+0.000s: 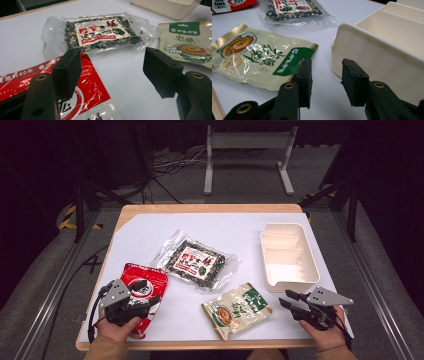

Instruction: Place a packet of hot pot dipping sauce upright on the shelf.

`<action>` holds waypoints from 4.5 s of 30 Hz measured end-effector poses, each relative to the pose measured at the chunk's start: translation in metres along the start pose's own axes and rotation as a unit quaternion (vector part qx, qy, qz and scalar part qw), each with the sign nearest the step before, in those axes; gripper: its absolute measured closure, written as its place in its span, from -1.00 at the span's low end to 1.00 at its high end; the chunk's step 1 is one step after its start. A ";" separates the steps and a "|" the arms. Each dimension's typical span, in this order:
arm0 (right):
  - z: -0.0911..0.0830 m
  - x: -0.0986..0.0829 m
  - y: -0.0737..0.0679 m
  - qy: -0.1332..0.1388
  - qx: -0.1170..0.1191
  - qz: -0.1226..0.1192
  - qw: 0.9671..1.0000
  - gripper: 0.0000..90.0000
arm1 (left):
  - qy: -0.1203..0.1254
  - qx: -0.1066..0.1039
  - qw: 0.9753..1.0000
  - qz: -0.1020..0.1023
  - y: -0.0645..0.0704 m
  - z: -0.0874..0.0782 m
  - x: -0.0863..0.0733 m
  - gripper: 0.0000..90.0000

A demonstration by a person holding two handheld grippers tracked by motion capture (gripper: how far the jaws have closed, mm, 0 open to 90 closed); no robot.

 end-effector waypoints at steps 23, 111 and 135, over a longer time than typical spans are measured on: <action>0.024 0.001 -0.016 -0.040 0.022 0.051 0.998 -0.11 | -0.018 -0.018 1.000 0.012 0.012 0.008 0.000 -0.32; 0.019 0.132 -0.073 -0.077 0.112 -0.040 0.990 1.00 | 0.014 -0.098 0.995 -0.004 0.018 0.023 0.053 -0.33; 0.016 0.174 -0.039 -0.100 0.119 -0.101 0.983 1.00 | 0.002 -0.061 0.998 -0.031 -0.013 0.002 0.019 -0.42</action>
Point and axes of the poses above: each handheld gripper's, and its own axes: z roughly forward along the jaws, x roughly out of its top, y roughly to its right, the point moved 3 cm from there along z, roughly forward along the jaws, and after that the axes turned 10 degrees about y, right-handed, at the moved point
